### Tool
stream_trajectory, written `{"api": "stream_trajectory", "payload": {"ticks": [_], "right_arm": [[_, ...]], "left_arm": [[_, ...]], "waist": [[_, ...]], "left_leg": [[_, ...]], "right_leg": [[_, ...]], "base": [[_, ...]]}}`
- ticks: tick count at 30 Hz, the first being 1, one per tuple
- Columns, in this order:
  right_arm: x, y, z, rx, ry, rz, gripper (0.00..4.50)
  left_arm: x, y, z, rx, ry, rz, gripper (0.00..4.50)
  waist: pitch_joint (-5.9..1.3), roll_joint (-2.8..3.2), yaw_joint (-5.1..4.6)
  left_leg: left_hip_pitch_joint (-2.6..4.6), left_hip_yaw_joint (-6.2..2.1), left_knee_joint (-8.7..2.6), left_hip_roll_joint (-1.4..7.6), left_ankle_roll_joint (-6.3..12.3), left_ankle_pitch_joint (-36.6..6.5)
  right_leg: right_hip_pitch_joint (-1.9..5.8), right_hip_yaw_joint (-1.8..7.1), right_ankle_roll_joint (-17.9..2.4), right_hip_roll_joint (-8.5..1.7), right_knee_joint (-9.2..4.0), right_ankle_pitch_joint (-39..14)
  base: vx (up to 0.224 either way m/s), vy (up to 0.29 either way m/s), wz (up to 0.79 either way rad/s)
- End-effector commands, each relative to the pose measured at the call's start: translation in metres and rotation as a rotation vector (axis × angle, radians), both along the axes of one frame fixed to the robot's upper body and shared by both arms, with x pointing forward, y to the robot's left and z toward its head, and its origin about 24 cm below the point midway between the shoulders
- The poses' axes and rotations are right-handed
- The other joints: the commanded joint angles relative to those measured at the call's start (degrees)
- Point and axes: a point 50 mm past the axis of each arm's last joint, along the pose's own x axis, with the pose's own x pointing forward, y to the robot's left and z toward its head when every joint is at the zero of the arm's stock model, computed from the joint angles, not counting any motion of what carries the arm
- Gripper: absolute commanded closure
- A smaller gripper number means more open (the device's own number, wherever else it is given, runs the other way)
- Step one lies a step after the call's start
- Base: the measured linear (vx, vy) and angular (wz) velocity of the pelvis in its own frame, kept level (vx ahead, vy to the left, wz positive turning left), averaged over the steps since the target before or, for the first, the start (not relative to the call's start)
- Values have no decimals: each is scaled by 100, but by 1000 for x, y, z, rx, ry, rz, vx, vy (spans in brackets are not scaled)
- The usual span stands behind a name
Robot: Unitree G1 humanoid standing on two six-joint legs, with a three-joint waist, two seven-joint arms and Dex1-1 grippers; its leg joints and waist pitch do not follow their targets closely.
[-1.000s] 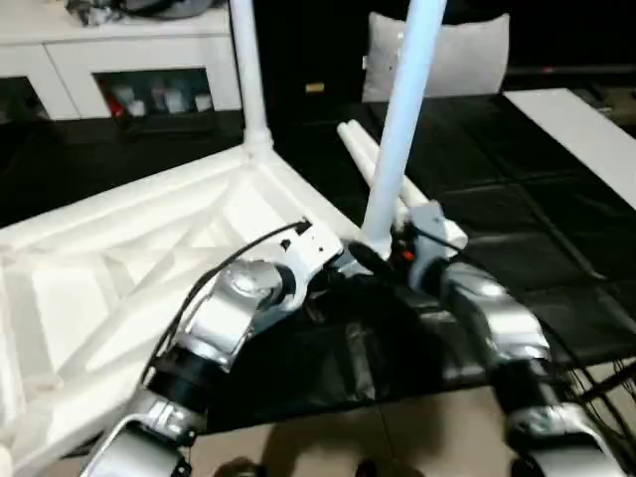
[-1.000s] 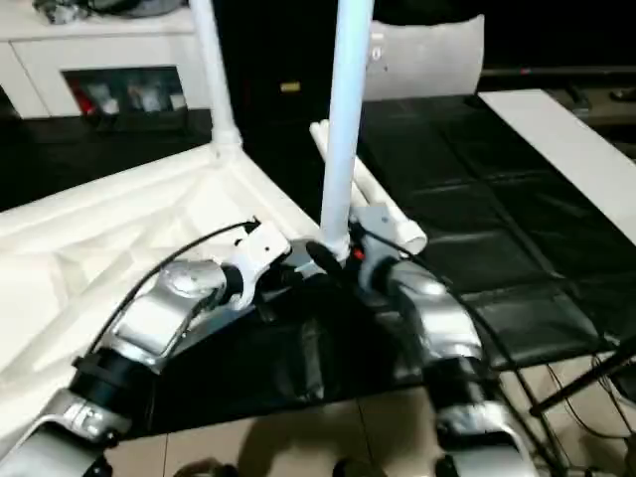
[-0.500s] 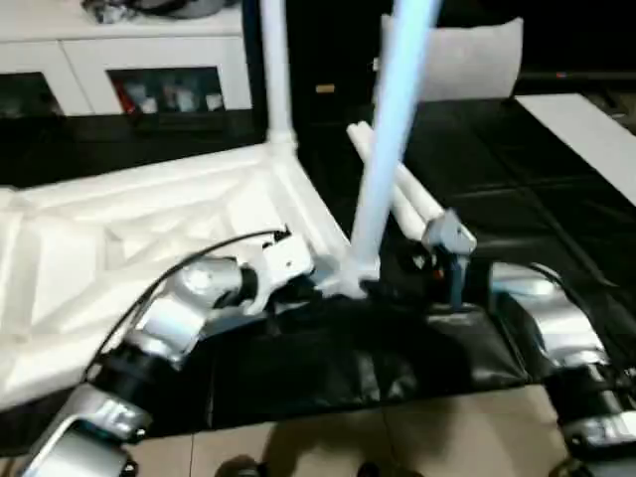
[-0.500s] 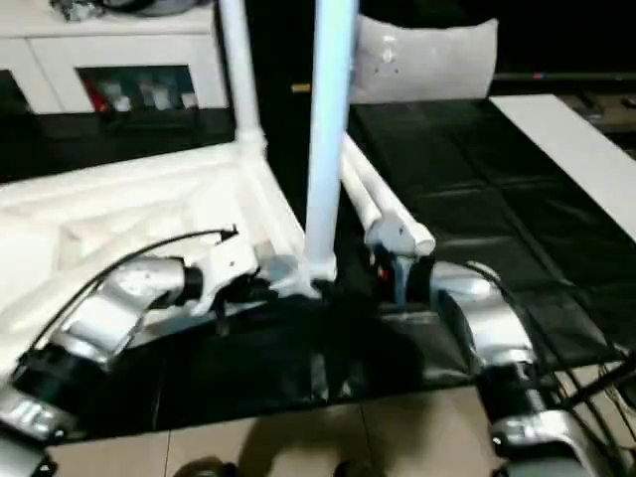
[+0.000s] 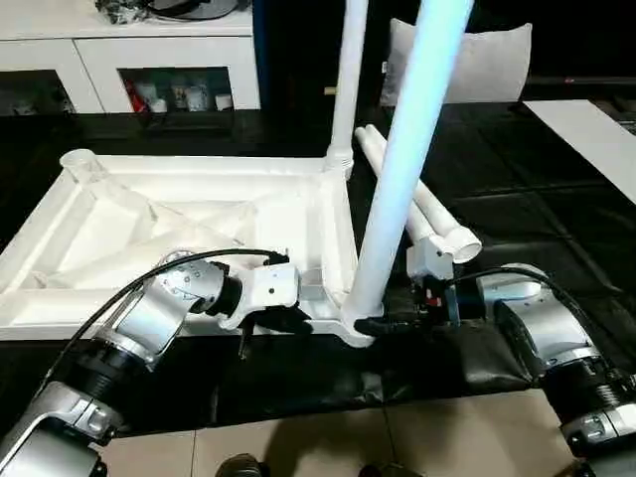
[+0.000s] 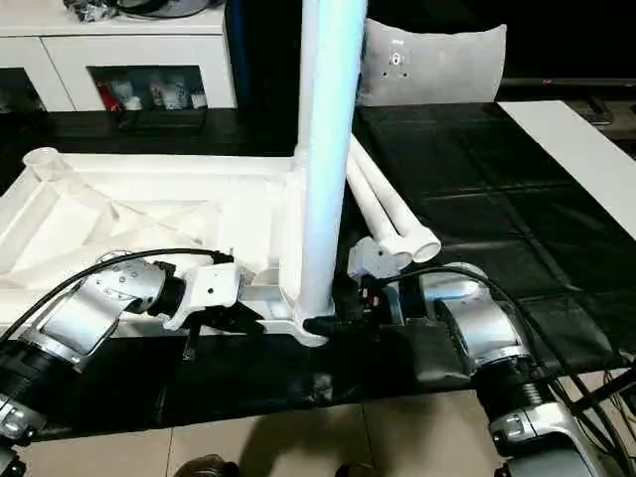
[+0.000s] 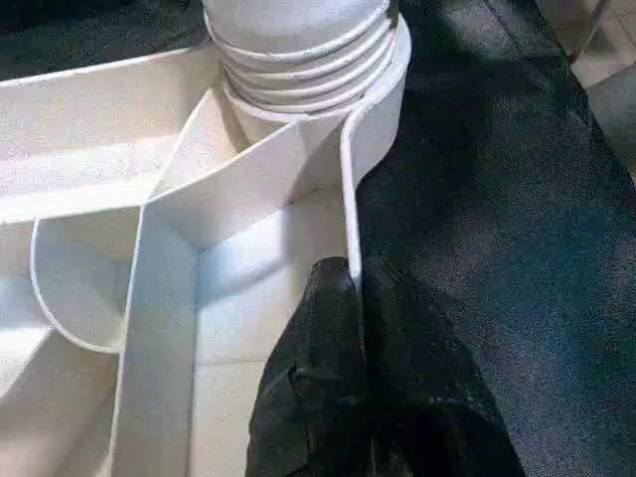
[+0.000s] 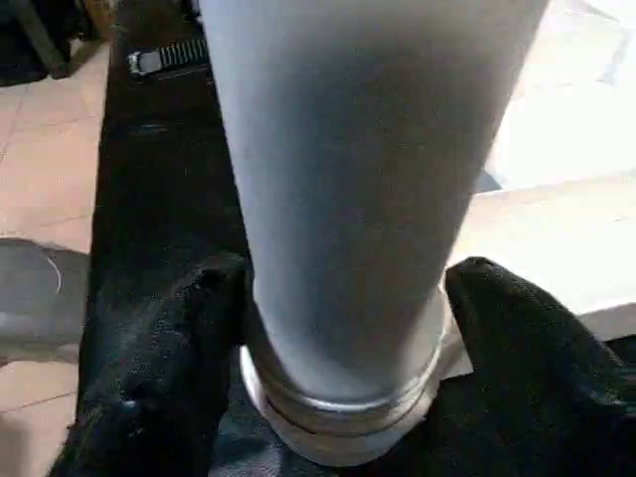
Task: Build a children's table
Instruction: Rotate leg to tighten
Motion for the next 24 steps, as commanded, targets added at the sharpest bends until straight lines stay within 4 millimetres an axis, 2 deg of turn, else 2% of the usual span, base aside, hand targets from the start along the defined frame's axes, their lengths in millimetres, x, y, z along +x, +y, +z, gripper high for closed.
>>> {"api": "stream_trajectory", "payload": {"ticks": [1,7,10,15,16,19,20,21,22,23,24], "right_arm": [[0,2,4,15,-9,38,125],[-2,3,2,32,17,53,181],[-3,4,1,40,28,56,187],[-8,8,-2,69,64,58,190],[-9,12,-5,77,86,29,191],[1,32,-15,72,143,-182,191],[5,38,-16,79,151,-244,191],[8,43,-17,87,157,-292,191],[12,48,-19,88,155,-342,192],[15,51,-19,92,162,-377,193],[20,55,-21,97,172,-434,195]], "left_arm": [[0,-4,7,14,-28,-64,450],[-1,-2,6,13,-18,-66,450],[-1,-2,6,6,-13,-63,450],[-1,-3,6,-23,4,-22,450],[-1,-5,5,-42,14,24,450],[2,-18,5,-135,34,205,450],[3,-23,6,-163,35,251,450],[4,-27,6,-186,37,288,450],[5,-32,6,-200,37,322,450],[6,-35,6,-203,32,341,450],[9,-40,5,-211,24,374,450]], "waist": [[-420,-28,-18],[-433,-14,-16],[-438,-29,-9],[-440,-19,-7],[-444,7,-1],[-413,13,-59],[-394,-2,-79],[-377,-13,-136],[-380,-35,-232],[-380,-35,-232],[-374,-31,-303]], "left_leg": [[87,-70,-427,226,192,-1661],[81,-71,-434,236,200,-1629],[80,-65,-428,233,200,-1588],[79,-60,-427,238,197,-1563],[83,-65,-426,237,190,-1570],[96,-74,-451,240,69,-1706],[105,-71,-447,223,32,-1800],[129,-101,-431,178,-54,-2012],[138,-130,-396,138,-89,-2116],[138,-130,-396,138,-89,-2116],[183,-132,-371,129,-46,-2228]], "right_leg": [[268,279,-849,-414,-491,-2685],[277,278,-949,-403,-462,-2438],[284,281,-982,-408,-448,-2380],[283,284,-996,-408,-445,-2357],[283,283,-1002,-410,-444,-2361],[272,272,-1046,-391,-435,-2477],[256,259,-992,-388,-474,-2694],[257,199,-773,-411,-546,-3302],[251,125,-449,-432,-650,-3854],[251,125,-449,-432,-650,-3854],[225,60,-277,-428,-752,-4060]], "base": [[0,0,0],[0,0,0],[0,0,0],[0,0,0],[0,0,0],[0,0,0],[0,0,0],[0,0,0],[0,0,0],[0,0,0],[0,0,0]]}}
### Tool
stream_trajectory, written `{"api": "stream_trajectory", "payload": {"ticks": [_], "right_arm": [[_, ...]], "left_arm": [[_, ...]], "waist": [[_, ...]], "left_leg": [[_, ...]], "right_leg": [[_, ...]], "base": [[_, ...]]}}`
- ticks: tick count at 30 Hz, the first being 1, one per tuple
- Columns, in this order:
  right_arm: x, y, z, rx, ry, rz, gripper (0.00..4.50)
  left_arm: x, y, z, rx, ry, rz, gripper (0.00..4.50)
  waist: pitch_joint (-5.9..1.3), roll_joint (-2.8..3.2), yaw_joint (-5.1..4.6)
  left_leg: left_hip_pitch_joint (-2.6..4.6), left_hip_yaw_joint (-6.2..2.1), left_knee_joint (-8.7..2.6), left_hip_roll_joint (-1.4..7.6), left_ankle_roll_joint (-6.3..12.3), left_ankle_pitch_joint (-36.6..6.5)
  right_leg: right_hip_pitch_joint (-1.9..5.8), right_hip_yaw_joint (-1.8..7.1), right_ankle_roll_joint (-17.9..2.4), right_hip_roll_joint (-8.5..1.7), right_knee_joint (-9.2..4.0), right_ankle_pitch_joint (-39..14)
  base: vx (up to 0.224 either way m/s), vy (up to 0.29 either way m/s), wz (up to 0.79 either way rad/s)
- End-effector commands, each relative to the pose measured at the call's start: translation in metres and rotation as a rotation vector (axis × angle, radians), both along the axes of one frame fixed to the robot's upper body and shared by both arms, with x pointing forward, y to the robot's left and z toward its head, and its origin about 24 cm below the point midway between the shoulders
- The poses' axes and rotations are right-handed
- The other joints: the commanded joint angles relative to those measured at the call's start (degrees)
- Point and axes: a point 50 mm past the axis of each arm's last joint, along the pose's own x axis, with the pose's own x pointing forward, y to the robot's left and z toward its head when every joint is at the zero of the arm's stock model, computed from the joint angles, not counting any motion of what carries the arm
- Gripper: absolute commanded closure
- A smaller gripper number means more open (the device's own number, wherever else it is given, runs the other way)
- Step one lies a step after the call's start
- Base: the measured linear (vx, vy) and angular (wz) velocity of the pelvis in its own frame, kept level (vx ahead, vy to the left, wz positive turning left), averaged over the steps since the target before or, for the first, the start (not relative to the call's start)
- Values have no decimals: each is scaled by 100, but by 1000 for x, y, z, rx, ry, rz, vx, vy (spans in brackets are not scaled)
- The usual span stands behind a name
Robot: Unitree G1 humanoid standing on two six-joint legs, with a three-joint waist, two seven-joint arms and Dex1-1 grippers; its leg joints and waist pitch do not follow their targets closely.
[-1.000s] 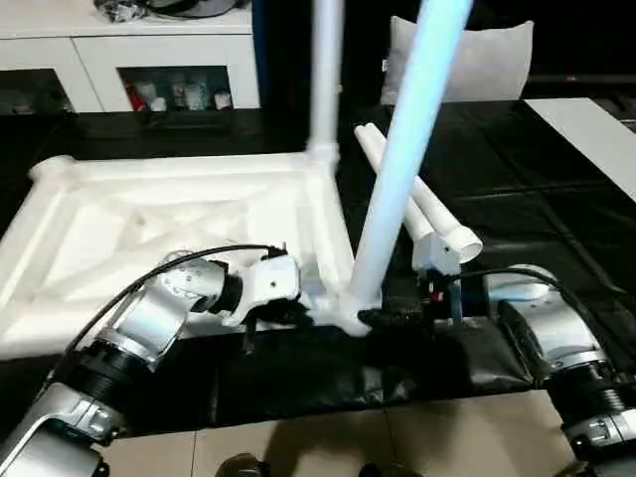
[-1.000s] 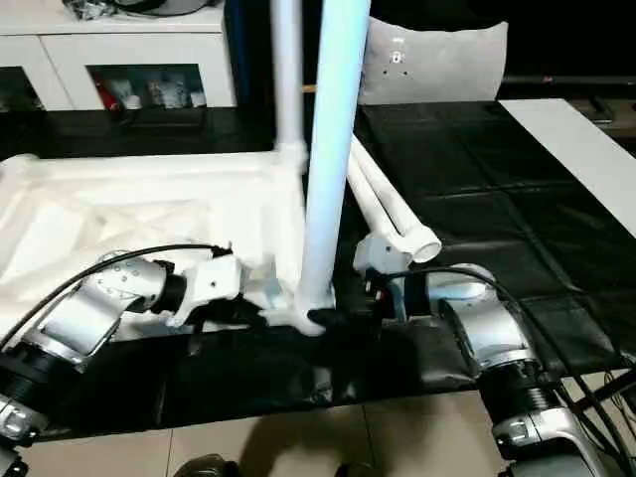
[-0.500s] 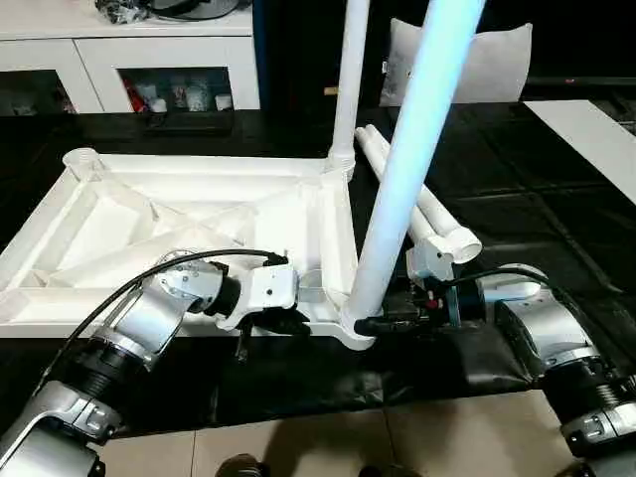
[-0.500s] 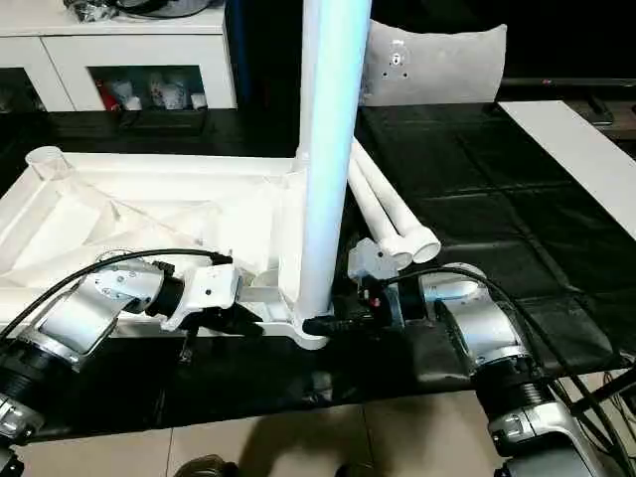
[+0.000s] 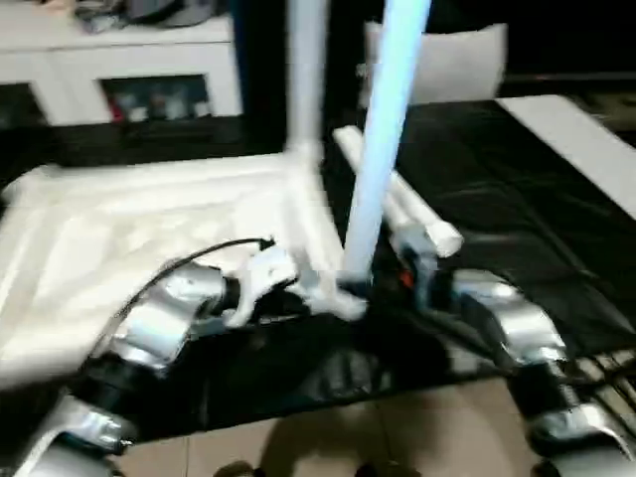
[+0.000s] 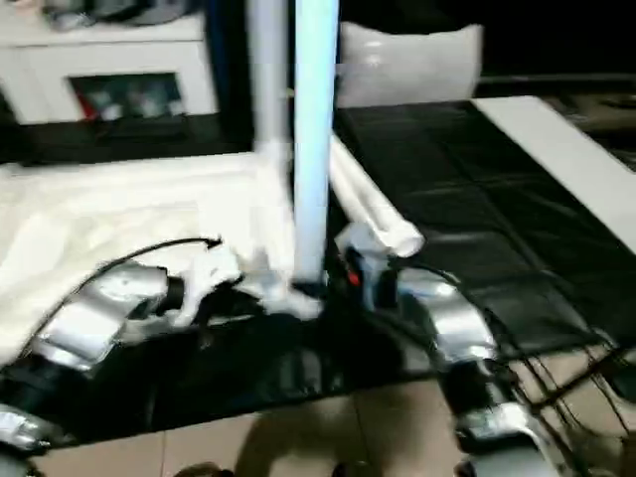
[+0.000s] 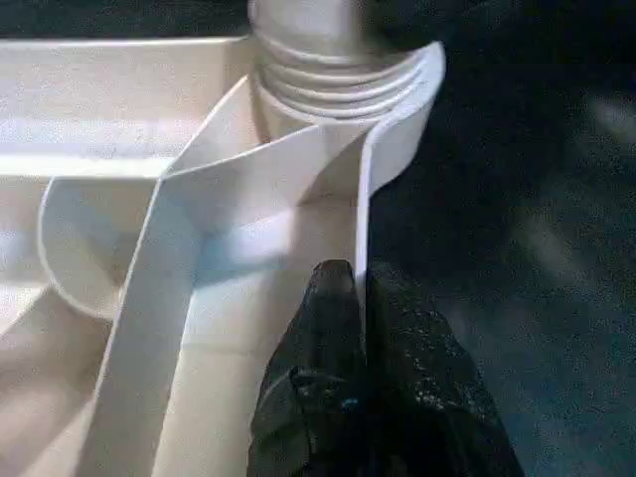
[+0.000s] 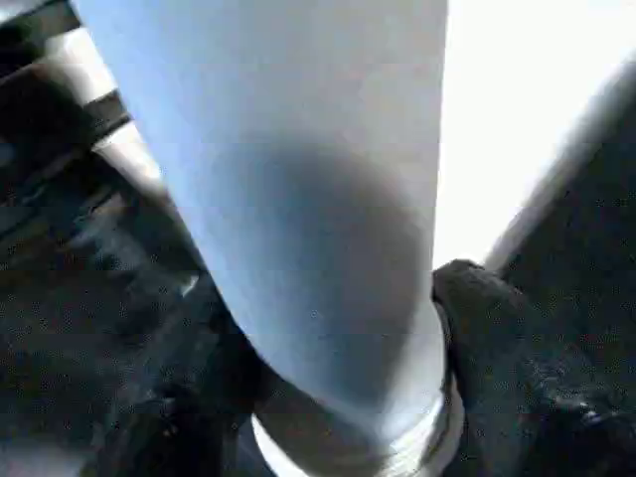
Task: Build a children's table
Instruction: Rotate leg to tighten, then rotate table base
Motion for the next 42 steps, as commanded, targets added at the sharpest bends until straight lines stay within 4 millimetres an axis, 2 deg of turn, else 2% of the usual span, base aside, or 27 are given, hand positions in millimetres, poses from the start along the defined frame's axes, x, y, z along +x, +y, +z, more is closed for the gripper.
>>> {"api": "stream_trajectory", "payload": {"ticks": [1,3,5,6,7,8,9,10,11,12,13,14,15,17,18,20,21,23,25,27,30,31,35,37,39,41,42], "right_arm": [[6,35,-13,-15,78,-91,197],[11,40,-14,-16,96,-168,198],[13,43,-13,-21,90,-217,198],[15,43,-12,-11,90,-244,198],[15,43,-12,-4,93,-262,164],[16,41,-11,3,79,-270,144],[16,39,-10,8,69,-274,130],[17,36,-9,9,58,-291,128],[17,36,-9,9,58,-291,121],[17,30,-8,-1,34,-313,121],[17,28,-9,-14,25,-321,95],[14,16,-12,-49,6,-340,95],[14,16,-12,-49,6,-340,86],[11,10,-12,-46,5,-349,74],[9,5,-11,-54,-16,-354,63],[8,3,-10,-60,-25,-357,43],[6,0,-9,-56,-37,-368,31],[3,-4,-4,-21,-53,-378,19],[0,-9,2,-10,-85,-395,0],[-2,-13,6,-14,-104,-415,0],[-6,-15,10,-13,-119,-410,0],[-7,-16,10,-20,-121,-414,0],[-9,-16,11,-31,-118,-383,0],[-10,-14,10,-53,-118,-335,0],[-14,-9,8,-76,-111,-272,0],[-15,-6,7,-87,-100,-239,0],[-16,-5,6,-94,-94,-221,0]], "left_arm": [[9,-39,16,-106,-89,52,450],[17,-49,17,-116,-108,111,450],[24,-60,24,-143,-135,158,450],[28,-64,27,-158,-148,173,450],[29,-67,29,-164,-154,181,450],[31,-67,30,-152,-174,180,450],[31,-67,31,-142,-187,178,450],[31,-66,30,-130,-195,171,450],[31,-66,30,-130,-195,171,450],[31,-63,28,-103,-210,158,450],[31,-61,27,-95,-216,153,450],[32,-56,25,-68,-240,138,450],[32,-56,25,-68,-240,138,450],[33,-54,23,-54,-253,125,450],[34,-52,22,-45,-268,118,450],[35,-52,22,-41,-274,116,450],[37,-51,22,-35,-293,128,450],[43,-48,25,-44,-315,163,450],[46,-47,30,-94,-318,170,407],[48,-46,35,-125,-342,192,391],[49,-40,43,-183,-363,235,360],[49,-39,44,-192,-364,238,356],[47,-17,48,-190,-355,319,356],[47,-3,50,-149,-367,354,356],[47,14,51,-95,-367,408,356],[47,26,52,-49,-362,439,356],[46,34,52,-17,-356,447,356]], "waist": [[-357,-33,-44],[-362,-9,-138],[-358,13,-192],[-330,97,-226],[-323,139,-247],[-304,190,-180],[-292,142,-94],[-261,55,-94],[-269,-98,-103],[-241,-274,-49],[-294,-209,19],[-387,7,144],[-396,42,62],[-424,103,62],[-384,63,45],[-388,32,55],[-388,56,58],[-402,58,62],[-437,87,78],[-453,86,95],[-469,73,143],[-486,68,145],[-540,59,157],[-561,65,128],[-523,67,131],[-489,87,126],[-466,54,146]], "left_leg": [[135,-130,-360,126,-40,-2291],[118,-169,-359,127,-60,-2477],[192,-192,-361,158,-29,-2828],[262,-218,-419,246,-17,-3232],[217,-288,-588,396,-72,-3781],[56,-326,-910,600,-192,-4370],[50,-229,-1075,622,-274,-4632],[108,-145,-1004,485,-294,-4603],[305,-95,-675,237,-298,-4249],[742,44,335,-223,-110,-2522],[249,-51,195,-155,144,-1453],[-8,-169,-224,60,109,-1209],[-24,-254,-374,203,39,-1524],[61,-266,-430,262,3,-1940],[105,-224,-440,235,-14,-2181],[125,-195,-418,182,4,-2182],[107,-203,-421,184,19,-2142],[66,-207,-436,201,42,-1995],[20,-217,-449,220,61,-1758],[37,-201,-440,237,75,-1633],[34,-161,-411,245,107,-1332],[-25,-162,-403,235,156,-1115],[-77,-130,-356,197,414,-328],[-117,-127,-301,166,641,45],[-94,-106,-305,170,671,-160],[-69,-83,-322,167,577,-481],[-56,-90,-348,183,457,-657]], "right_leg": [[167,84,-272,-406,-714,-4063],[218,-50,-139,-377,-781,-4043],[233,-218,-2,-386,-873,-3961],[242,-296,6,-362,-897,-3718],[367,-292,-68,-321,-706,-3177],[546,-136,-264,-262,-136,-2283],[501,54,-449,-251,195,-1694],[398,106,-437,-239,43,-2183],[163,87,-216,-284,-447,-3434],[-389,-3,211,-666,-1193,-5837],[147,69,402,-867,-1048,-5879],[415,-26,370,-707,-831,-4802],[385,-108,147,-533,-707,-3596],[354,-102,-137,-471,-655,-2860],[300,-49,-472,-461,-634,-2574],[300,-24,-482,-485,-643,-2890],[317,-21,-491,-501,-643,-2916],[340,-1,-458,-497,-631,-2781],[378,37,-610,-503,-542,-2334],[352,62,-694,-510,-537,-2191],[329,118,-997,-494,-437,-1574],[395,129,-1090,-500,-364,-1297],[441,146,-1224,-479,-239,-569],[417,152,-1301,-434,-170,-83],[385,148,-1286,-434,-208,-399],[364,140,-1156,-421,-293,-1022],[361,135,-1040,-425,-319,-1426]], "base": [[0,0,0],[0,0,0],[0,0,0],[0,0,0],[0,0,0],[0,0,0],[0,0,0],[0,0,0],[-24,-72,12],[-24,-72,12],[70,-45,-16],[89,5,-31],[89,5,-31],[0,0,0],[0,0,0],[0,0,0],[0,0,0],[0,0,0],[0,0,0],[0,0,0],[64,-18,5],[68,-22,2],[28,-8,-1],[0,0,0],[0,0,0],[0,0,0],[0,0,0]]}}
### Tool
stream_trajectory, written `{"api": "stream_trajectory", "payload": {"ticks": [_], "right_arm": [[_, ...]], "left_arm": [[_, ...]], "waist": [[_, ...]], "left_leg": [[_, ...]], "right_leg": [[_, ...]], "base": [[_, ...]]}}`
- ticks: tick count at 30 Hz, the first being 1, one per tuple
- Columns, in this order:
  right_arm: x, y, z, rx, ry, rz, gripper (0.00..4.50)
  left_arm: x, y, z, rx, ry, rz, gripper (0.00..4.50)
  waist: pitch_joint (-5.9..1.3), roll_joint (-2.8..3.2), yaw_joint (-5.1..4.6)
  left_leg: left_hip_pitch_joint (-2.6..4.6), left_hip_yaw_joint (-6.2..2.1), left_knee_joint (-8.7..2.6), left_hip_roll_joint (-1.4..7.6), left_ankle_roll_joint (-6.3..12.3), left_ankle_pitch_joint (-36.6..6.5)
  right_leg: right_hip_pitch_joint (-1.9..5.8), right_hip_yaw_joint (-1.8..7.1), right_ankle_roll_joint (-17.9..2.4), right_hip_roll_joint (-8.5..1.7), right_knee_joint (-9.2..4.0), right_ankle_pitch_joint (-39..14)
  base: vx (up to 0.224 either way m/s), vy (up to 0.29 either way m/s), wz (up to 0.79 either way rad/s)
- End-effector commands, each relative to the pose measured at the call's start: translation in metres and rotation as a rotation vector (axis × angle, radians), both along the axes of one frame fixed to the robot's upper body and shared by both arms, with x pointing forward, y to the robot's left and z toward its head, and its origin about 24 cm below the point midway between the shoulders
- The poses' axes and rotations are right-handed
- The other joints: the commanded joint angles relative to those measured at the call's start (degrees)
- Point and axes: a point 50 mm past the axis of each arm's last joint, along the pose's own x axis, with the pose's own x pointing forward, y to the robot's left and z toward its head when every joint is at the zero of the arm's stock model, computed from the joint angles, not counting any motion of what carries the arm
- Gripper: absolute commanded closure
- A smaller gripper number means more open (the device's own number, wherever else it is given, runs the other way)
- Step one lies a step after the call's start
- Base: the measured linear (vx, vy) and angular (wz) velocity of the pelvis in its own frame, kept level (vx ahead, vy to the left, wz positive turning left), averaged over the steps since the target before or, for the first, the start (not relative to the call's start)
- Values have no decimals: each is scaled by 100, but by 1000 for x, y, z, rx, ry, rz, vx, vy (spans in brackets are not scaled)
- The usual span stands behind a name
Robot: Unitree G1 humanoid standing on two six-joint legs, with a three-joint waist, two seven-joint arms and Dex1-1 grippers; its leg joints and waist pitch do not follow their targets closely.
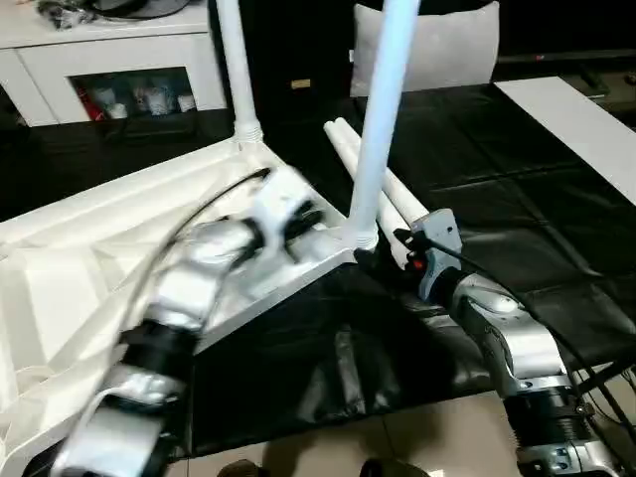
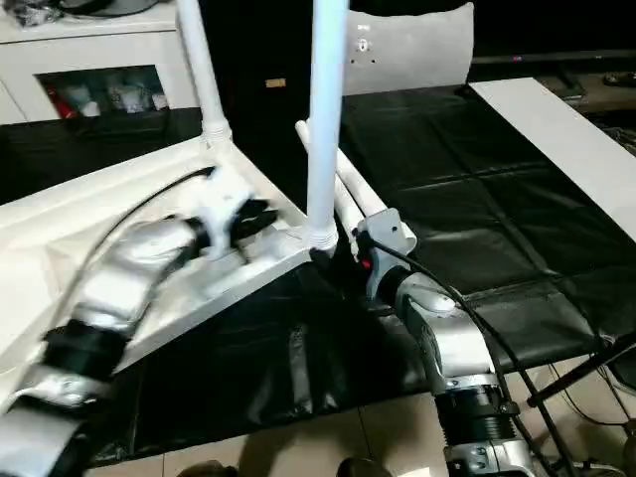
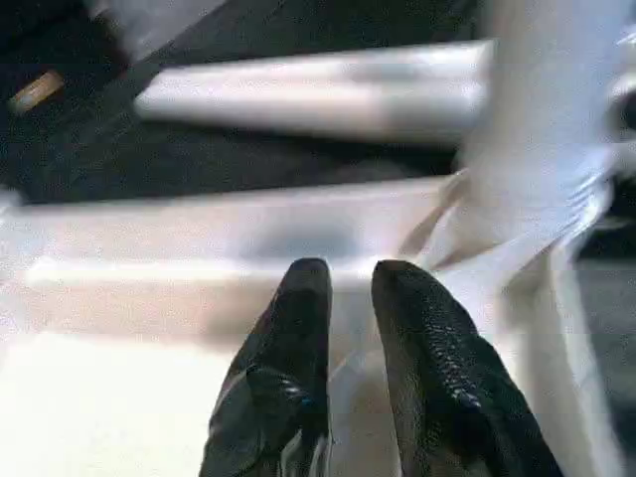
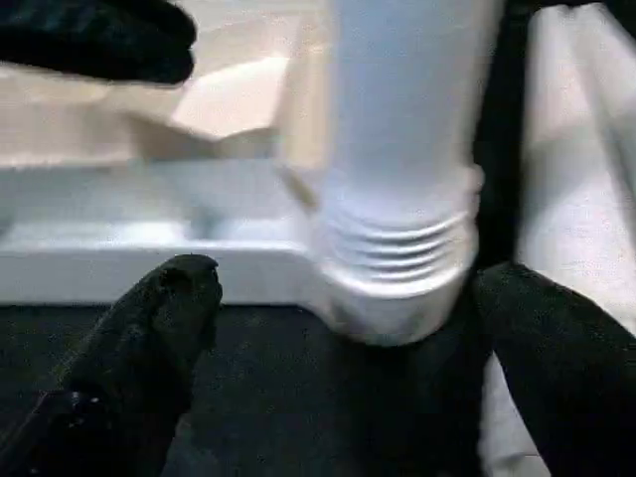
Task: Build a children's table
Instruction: Rotate table base
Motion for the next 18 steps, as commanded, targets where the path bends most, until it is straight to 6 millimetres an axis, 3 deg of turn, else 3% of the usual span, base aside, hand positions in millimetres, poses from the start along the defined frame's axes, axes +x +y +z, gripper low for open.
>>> {"api": "stream_trajectory", "payload": {"ticks": [1,4,7,9,11,12,18], "right_arm": [[-3,5,0,-17,15,50,0],[-6,13,3,-41,21,139,0],[-7,17,4,-59,25,191,0],[-8,20,4,-72,36,220,0],[-9,23,4,-85,46,259,0],[-10,25,4,-90,50,271,0],[-3,33,-1,-155,88,311,0]], "left_arm": [[-1,16,6,53,5,34,386],[-8,38,13,131,54,26,404],[-16,44,15,154,101,-24,434],[-18,47,17,167,122,-18,446],[-21,54,15,210,167,-14,446],[-22,57,14,236,186,-15,446],[-27,65,8,290,276,-33,446]], "waist": [[-445,-29,25],[-409,-19,8],[-396,-27,6],[-390,-10,9],[-397,0,19],[-397,-8,4],[-404,-3,-15]], "left_leg": [[11,-4,-352,161,407,-707],[64,-24,-396,187,211,-1078],[65,-34,-413,185,148,-1178],[105,-22,-418,182,124,-1261],[98,-28,-423,176,112,-1271],[60,-39,-435,171,117,-1236],[65,-24,-415,150,100,-1113]], "right_leg": [[415,348,-807,-349,-433,-1691],[363,363,-682,-346,-464,-2098],[368,388,-683,-361,-466,-2170],[331,415,-723,-346,-469,-2140],[345,424,-746,-344,-451,-2077],[373,425,-738,-339,-431,-2013],[372,443,-815,-344,-427,-1905]], "base": [[0,0,0],[0,0,0],[0,0,0],[0,0,0],[0,0,0],[0,0,0],[0,0,0]]}}
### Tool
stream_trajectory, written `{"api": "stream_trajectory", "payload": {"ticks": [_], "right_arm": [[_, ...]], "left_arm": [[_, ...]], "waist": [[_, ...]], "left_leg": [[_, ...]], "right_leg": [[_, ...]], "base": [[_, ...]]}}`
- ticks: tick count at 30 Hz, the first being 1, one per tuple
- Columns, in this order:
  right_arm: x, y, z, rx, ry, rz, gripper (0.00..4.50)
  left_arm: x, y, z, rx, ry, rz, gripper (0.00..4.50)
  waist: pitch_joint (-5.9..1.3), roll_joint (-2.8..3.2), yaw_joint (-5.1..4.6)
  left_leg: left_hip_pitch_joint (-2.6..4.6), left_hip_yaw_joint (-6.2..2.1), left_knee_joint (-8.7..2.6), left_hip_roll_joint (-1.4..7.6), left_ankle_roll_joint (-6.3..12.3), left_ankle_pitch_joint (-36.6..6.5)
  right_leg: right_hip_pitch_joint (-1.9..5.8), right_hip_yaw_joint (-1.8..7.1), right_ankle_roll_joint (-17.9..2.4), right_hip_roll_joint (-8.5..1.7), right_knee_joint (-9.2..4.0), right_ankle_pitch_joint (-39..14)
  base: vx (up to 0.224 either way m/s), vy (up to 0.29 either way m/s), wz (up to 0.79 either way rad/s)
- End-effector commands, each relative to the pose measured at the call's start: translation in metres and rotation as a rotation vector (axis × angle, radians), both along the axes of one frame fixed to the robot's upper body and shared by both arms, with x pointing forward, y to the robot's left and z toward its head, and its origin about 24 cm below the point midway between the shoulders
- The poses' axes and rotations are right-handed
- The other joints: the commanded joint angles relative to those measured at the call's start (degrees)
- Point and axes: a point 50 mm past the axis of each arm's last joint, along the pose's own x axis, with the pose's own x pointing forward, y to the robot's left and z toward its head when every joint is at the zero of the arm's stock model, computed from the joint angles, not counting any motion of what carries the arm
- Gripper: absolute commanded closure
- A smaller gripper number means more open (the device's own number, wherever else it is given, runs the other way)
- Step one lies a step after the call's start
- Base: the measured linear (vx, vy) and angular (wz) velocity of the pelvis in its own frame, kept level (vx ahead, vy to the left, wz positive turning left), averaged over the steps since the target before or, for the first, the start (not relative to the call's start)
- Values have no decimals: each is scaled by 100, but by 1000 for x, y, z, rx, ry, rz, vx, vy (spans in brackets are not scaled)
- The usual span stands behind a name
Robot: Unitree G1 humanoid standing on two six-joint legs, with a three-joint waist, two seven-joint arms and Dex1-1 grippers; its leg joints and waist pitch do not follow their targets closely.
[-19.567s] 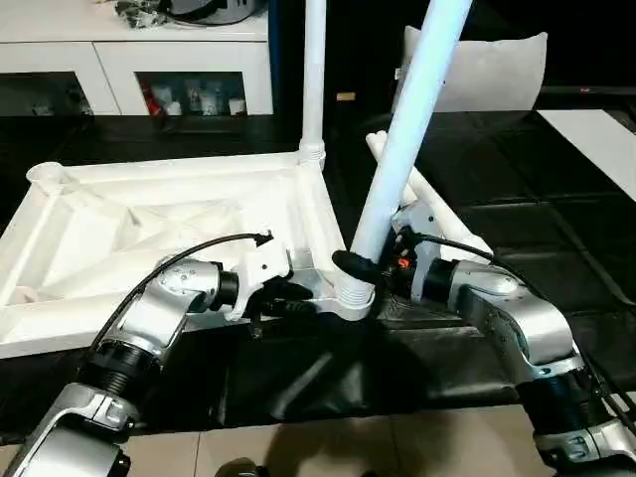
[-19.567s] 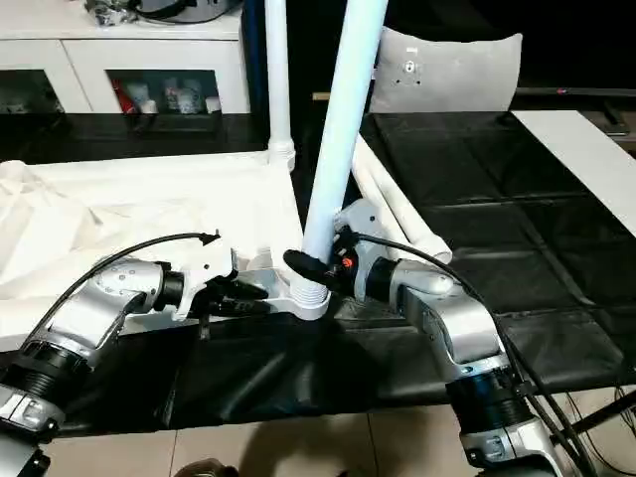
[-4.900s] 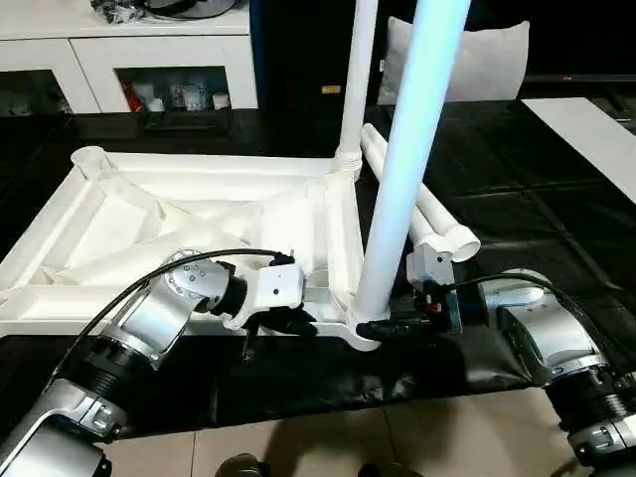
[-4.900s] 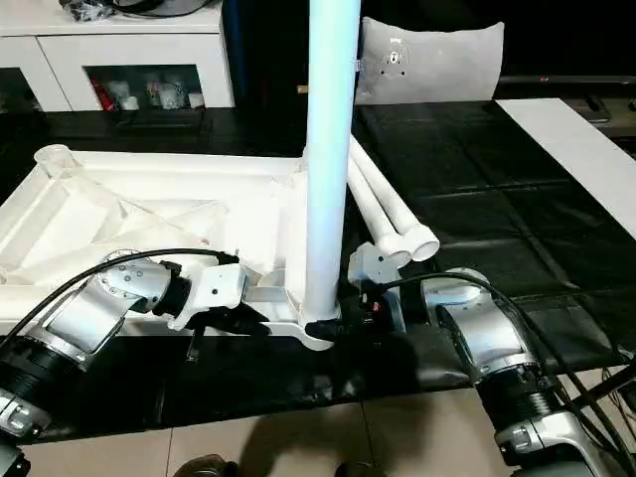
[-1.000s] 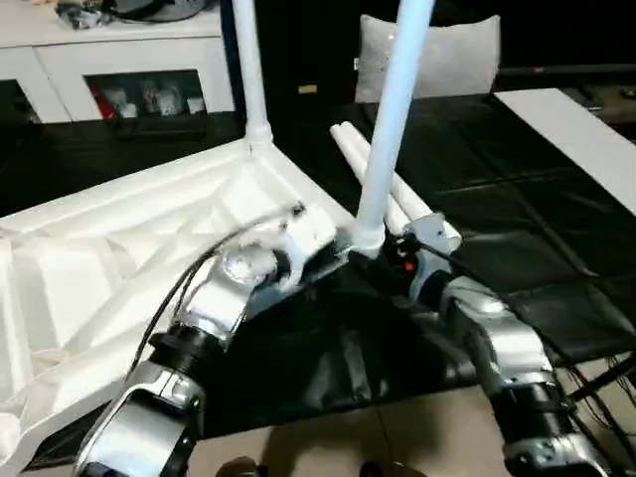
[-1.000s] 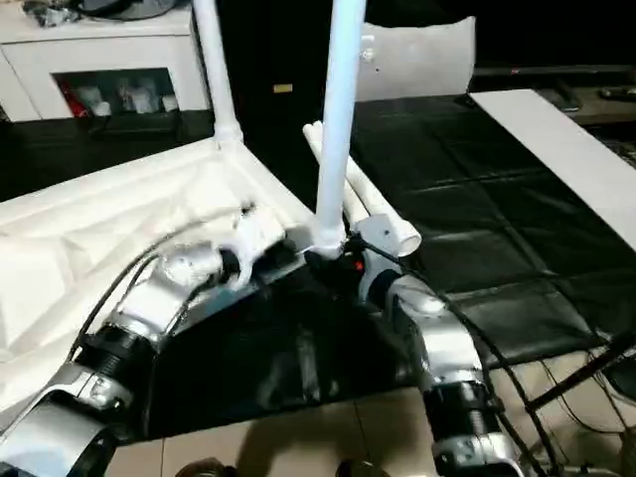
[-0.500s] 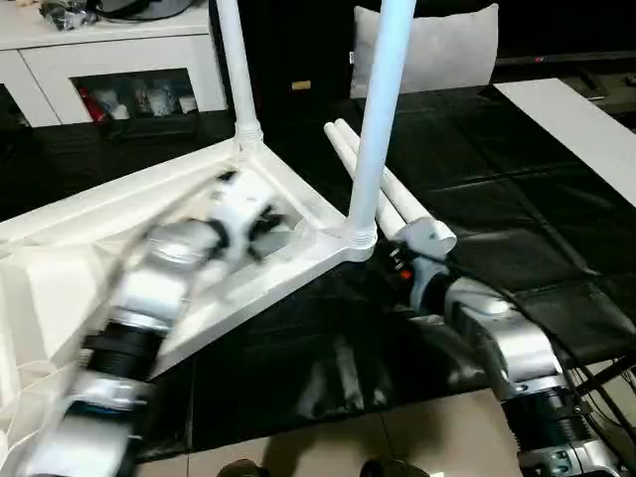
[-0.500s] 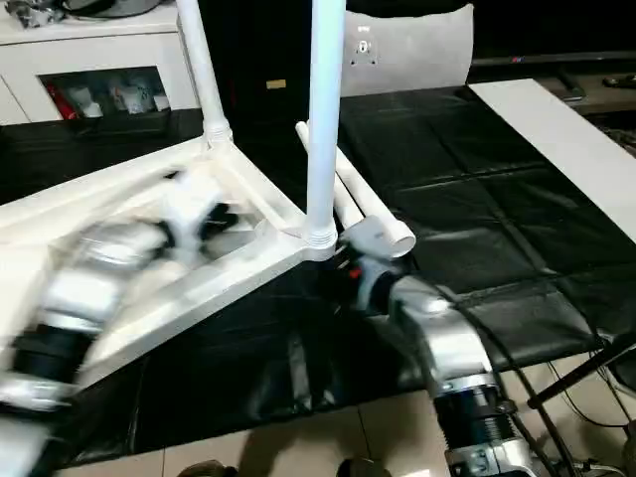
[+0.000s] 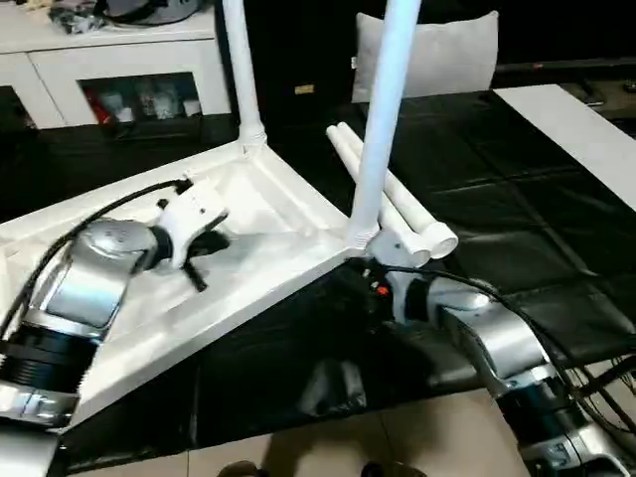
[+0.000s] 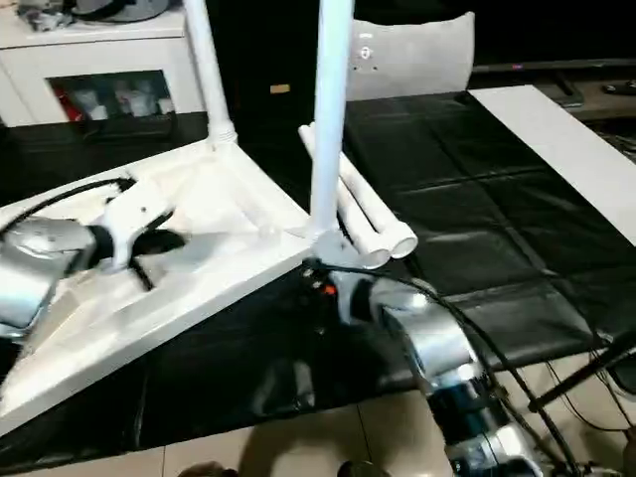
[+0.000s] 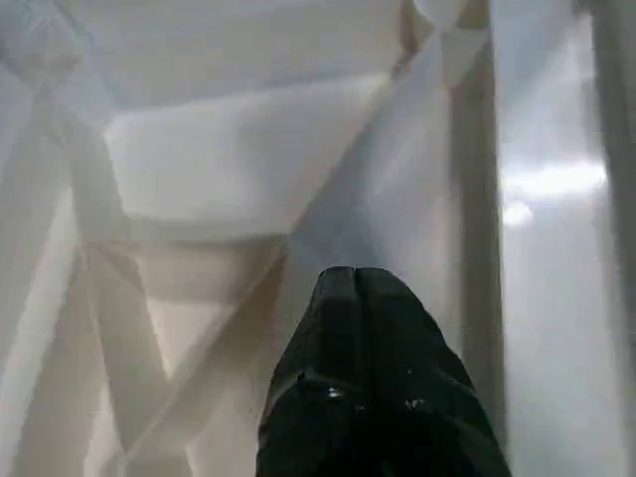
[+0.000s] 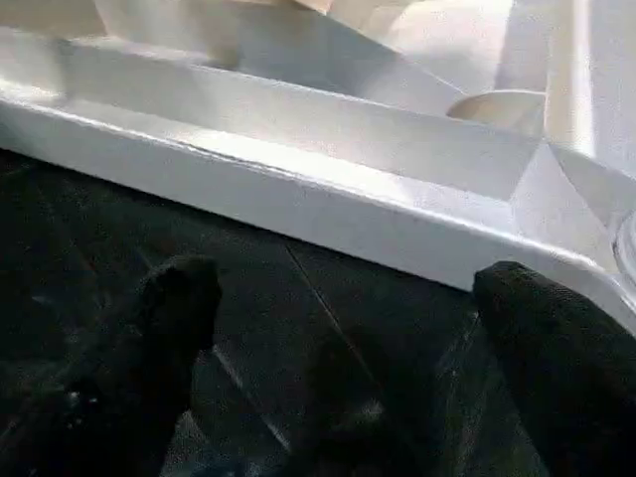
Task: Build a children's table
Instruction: Rotate table base
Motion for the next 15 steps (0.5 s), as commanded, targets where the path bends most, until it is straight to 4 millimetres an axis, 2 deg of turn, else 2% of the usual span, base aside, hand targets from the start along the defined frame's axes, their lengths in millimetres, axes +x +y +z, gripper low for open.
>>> {"api": "stream_trajectory", "payload": {"ticks": [1,4,9,12,13,15], "right_arm": [[5,4,-5,-45,15,-1,0],[15,12,-8,-65,27,-5,0],[22,25,-11,-77,50,30,0],[28,33,-14,-82,53,17,0],[29,34,-14,-82,53,14,0],[35,39,-16,-77,28,-38,0]], "left_arm": [[-4,-1,-4,35,49,-42,446],[-8,2,-15,103,102,-77,446],[-7,12,-26,194,132,-72,446],[-9,16,-32,221,159,-97,446],[-9,16,-32,220,163,-103,446],[-15,12,-33,185,197,-145,446]], "waist": [[-402,10,-7],[-394,-7,-23],[-368,-2,-57],[-309,-34,-136],[-306,-23,-141],[-270,-49,-160]], "left_leg": [[0,-47,-422,174,135,-1094],[-6,-46,-424,175,140,-1040],[-6,-47,-434,174,141,-1091],[-8,-64,-461,194,73,-1326],[-9,-75,-464,193,62,-1399],[-2,-80,-474,198,12,-1529]], "right_leg": [[329,366,-900,-357,-406,-1861],[332,370,-984,-361,-391,-1763],[326,373,-971,-352,-396,-1740],[317,377,-930,-371,-429,-1958],[309,375,-949,-385,-422,-2070],[290,379,-911,-409,-456,-2336]], "base": [[0,0,0],[0,0,0],[0,0,0],[0,0,0],[0,0,0],[0,0,0]]}}
